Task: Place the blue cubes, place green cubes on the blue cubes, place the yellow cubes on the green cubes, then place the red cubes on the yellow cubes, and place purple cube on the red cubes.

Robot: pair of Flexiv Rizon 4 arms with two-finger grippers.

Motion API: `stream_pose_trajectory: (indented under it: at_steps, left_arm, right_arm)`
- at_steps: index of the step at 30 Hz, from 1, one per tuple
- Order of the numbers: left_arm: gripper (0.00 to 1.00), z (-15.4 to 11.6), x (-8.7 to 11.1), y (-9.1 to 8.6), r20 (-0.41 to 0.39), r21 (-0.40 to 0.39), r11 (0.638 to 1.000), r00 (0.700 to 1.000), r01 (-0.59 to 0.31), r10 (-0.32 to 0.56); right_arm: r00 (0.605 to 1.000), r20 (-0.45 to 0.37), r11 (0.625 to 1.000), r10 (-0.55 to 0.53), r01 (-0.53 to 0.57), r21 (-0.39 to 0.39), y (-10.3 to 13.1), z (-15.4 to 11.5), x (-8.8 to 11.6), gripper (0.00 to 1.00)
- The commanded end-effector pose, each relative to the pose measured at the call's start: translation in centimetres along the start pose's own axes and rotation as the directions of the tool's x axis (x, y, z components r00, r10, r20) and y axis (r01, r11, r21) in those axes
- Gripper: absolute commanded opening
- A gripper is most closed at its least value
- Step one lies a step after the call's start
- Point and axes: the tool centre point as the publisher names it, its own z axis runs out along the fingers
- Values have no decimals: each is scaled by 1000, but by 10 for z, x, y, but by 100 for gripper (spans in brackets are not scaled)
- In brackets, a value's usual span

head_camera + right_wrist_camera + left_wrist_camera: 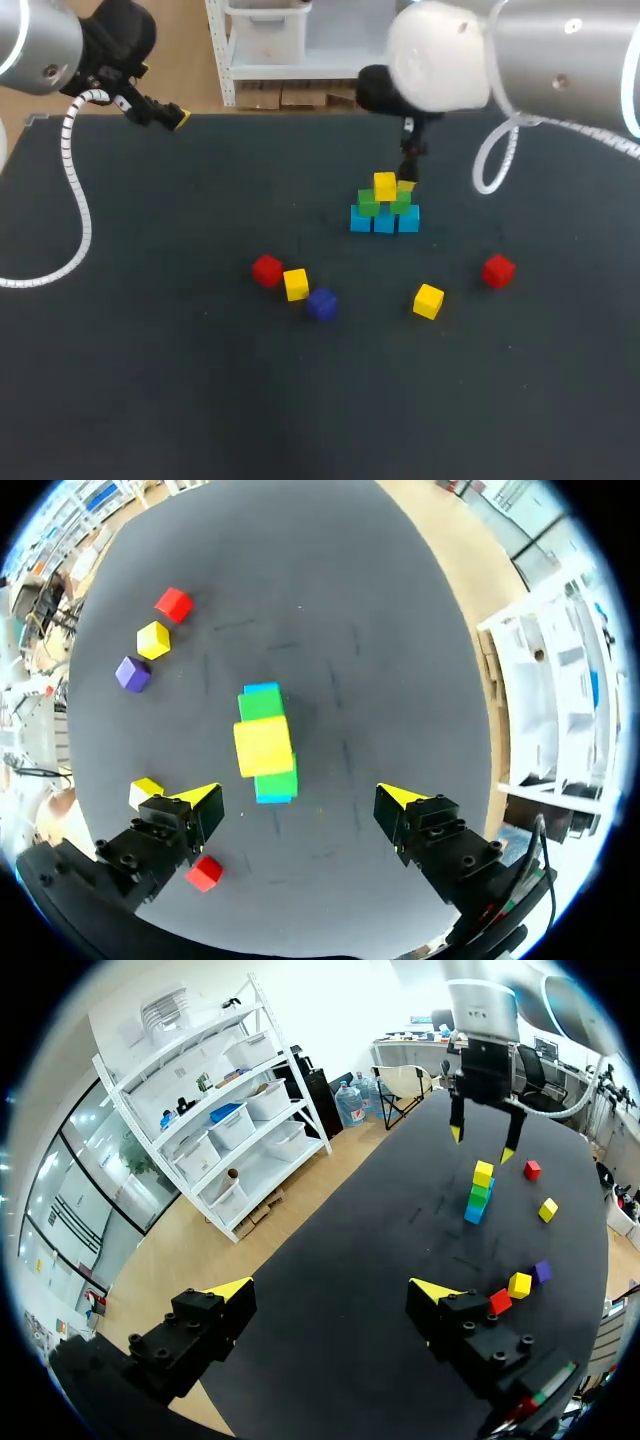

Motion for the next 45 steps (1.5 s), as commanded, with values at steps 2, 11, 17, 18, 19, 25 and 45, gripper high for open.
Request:
stream_pose_trajectory:
  at_steps: [2, 11, 17, 18, 19, 25, 45]
  left_arm:
    - [100, 0, 1, 1, 5, 5, 1000, 1000, -3, 3]
    - [100, 0, 1, 1, 5, 5, 1000, 1000, -3, 3]
    - [100, 0, 1, 1, 5, 5, 1000, 1000, -3, 3]
    - [100, 0, 1, 1, 5, 5, 1000, 1000, -3, 3]
    - [100, 0, 1, 1, 5, 5, 1000, 1000, -3, 3]
    - [100, 0, 1, 1, 5, 5, 1000, 1000, -3, 3]
    - [100, 0, 1, 1, 5, 5, 1000, 1000, -3, 3]
  right_arm:
    - [997, 62, 998, 46, -48, 35, 21, -19, 29, 100]
    - [986, 130, 993, 100, -106, 44, 56, -33, 52, 100]
    - [981, 160, 992, 113, -119, 33, 78, -36, 62, 100]
    - [980, 162, 992, 115, -121, 31, 82, -36, 63, 100]
    - [978, 168, 992, 120, -126, 24, 85, -35, 65, 100]
    - [977, 172, 992, 125, -129, 12, 106, -28, 67, 100]
    - [986, 104, 991, 134, -134, -10, 166, 25, 55, 100]
